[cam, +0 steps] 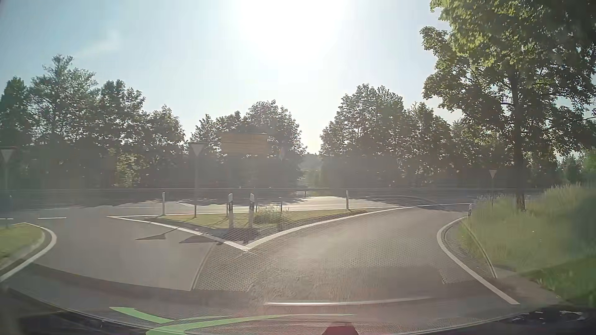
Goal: Follow the waypoints while adhering to traffic rules and regulations
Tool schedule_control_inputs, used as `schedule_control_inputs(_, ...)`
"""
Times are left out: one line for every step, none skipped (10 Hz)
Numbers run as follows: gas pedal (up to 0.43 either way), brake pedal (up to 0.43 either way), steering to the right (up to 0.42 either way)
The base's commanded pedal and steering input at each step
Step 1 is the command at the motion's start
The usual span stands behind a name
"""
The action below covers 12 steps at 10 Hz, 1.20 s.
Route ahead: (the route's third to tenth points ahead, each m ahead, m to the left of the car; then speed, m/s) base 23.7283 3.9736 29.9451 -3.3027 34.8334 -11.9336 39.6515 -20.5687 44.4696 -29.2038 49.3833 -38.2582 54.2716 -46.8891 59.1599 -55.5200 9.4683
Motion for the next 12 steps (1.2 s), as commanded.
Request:
schedule_control_inputs(0.067,0.000,0.104)
schedule_control_inputs(0.067,0.000,0.109)
schedule_control_inputs(0.067,0.000,0.118)
schedule_control_inputs(0.067,0.000,0.124)
schedule_control_inputs(0.067,0.000,0.130)
schedule_control_inputs(0.067,0.000,0.132)
schedule_control_inputs(0.067,0.000,0.132)
schedule_control_inputs(0.067,0.000,0.136)
schedule_control_inputs(0.067,0.000,0.141)
schedule_control_inputs(0.067,0.000,0.143)
schedule_control_inputs(0.067,0.000,0.145)
schedule_control_inputs(0.067,0.000,0.148)
